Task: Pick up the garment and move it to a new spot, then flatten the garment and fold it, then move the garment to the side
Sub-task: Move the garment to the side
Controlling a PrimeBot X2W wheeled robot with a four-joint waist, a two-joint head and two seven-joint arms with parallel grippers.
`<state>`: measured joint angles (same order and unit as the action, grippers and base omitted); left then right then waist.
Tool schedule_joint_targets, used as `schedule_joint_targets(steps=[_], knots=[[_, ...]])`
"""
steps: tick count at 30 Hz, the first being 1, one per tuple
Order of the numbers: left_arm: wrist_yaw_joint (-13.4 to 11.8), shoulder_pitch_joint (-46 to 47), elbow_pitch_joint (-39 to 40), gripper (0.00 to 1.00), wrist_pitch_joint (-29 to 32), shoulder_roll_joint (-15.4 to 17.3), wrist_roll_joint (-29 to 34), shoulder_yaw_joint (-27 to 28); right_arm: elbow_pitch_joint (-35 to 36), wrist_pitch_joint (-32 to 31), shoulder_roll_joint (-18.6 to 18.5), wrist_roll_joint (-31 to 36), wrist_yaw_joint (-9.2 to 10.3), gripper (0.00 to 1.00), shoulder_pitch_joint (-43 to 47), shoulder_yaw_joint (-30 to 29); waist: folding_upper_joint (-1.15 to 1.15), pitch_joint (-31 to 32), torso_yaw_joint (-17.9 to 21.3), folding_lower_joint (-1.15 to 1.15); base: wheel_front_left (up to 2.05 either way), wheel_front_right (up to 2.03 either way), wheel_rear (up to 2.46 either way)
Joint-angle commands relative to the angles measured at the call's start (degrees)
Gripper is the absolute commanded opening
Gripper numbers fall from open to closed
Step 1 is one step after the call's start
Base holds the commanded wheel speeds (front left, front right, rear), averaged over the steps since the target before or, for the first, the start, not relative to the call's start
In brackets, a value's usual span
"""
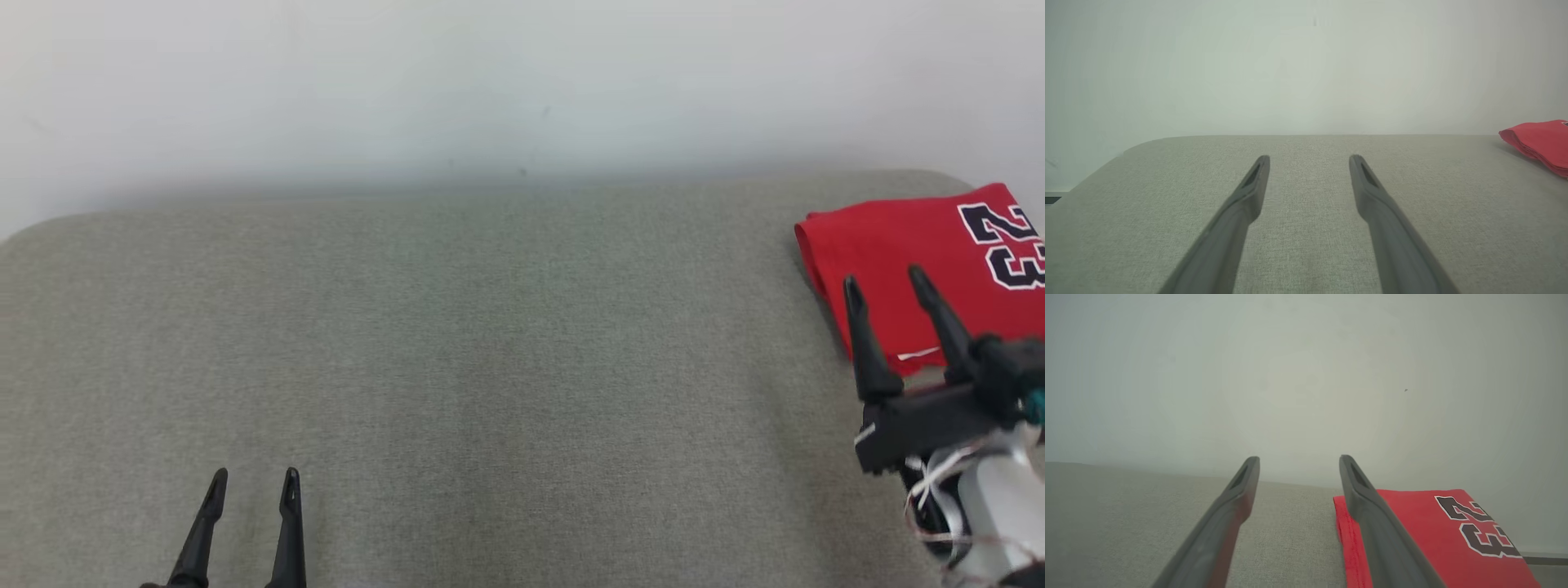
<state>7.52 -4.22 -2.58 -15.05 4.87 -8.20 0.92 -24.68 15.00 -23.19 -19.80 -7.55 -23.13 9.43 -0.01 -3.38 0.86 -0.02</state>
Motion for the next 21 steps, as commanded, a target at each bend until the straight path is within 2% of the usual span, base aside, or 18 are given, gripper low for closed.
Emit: schedule_joint_targets(steps=[1,4,9,15,21], knots=[[-0.08,-0.62,-0.34,1.0,-0.14,-0.27,-0.25,-0.18,2.69,0.21,1.49,1.52,0.13,1.0,3.23,-2.49,0.01,1.79,-1.72,0.02,0.0,0.0,0.0],[-0.09,-1.15,-0.16,1.0,-0.14,-0.48,0.01,0.69,10.95,0.21,5.6,1.4,0.13,1.0,9.99,-8.07,0.01,2.54,-2.35,0.02,0.0,0.0,0.0],[-0.09,-1.71,-0.36,1.0,-0.14,-1.03,0.87,1.41,19.32,0.21,10.76,6.34,0.13,1.0,19.35,-11.62,0.01,3.36,-2.64,0.02,0.0,0.0,0.0],[-0.08,-2.66,-1.9,1.0,-0.14,-1.54,1.95,2.68,21.8,0.22,17.35,8.86,0.13,1.0,25.6,-16.34,0.01,4.31,-2.61,0.02,0.0,0.0,0.0],[-0.25,-3.07,-4.92,1.0,-0.14,-1.82,3.0,3.36,18.73,0.22,19.7,11.68,0.13,1.0,28.16,-13.96,0.01,4.79,-2.62,0.02,0.0,0.0,0.0]])
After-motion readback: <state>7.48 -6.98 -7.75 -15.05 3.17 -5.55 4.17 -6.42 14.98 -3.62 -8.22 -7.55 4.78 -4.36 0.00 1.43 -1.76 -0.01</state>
